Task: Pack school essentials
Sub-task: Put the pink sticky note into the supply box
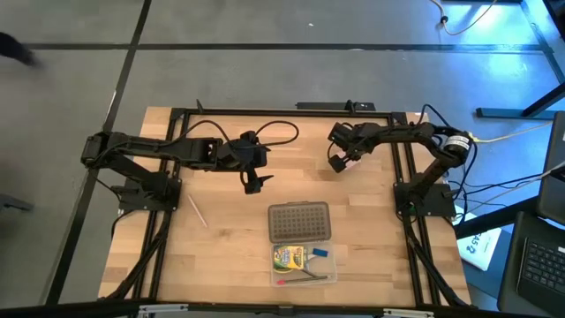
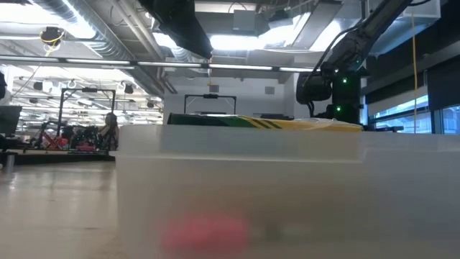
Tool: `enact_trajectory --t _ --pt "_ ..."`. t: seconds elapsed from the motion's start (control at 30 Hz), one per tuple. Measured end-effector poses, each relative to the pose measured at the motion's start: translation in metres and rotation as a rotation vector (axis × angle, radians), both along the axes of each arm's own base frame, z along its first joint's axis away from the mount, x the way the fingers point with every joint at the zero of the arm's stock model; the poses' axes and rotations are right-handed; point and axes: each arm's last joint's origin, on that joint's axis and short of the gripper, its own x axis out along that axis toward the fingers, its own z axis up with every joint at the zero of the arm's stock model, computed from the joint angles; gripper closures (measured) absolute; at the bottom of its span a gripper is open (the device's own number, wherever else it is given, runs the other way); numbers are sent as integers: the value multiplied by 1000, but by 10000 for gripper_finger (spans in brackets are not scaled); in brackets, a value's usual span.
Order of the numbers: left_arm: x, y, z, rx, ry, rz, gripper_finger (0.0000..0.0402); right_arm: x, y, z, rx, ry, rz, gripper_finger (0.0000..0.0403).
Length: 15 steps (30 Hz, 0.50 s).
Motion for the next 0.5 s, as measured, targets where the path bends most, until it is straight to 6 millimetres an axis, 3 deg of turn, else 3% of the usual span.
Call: enact_trajectory --t 0.5 --pt "0 0 0 0 0 0 19 -6 -5 -4 13 -22 -24 5"
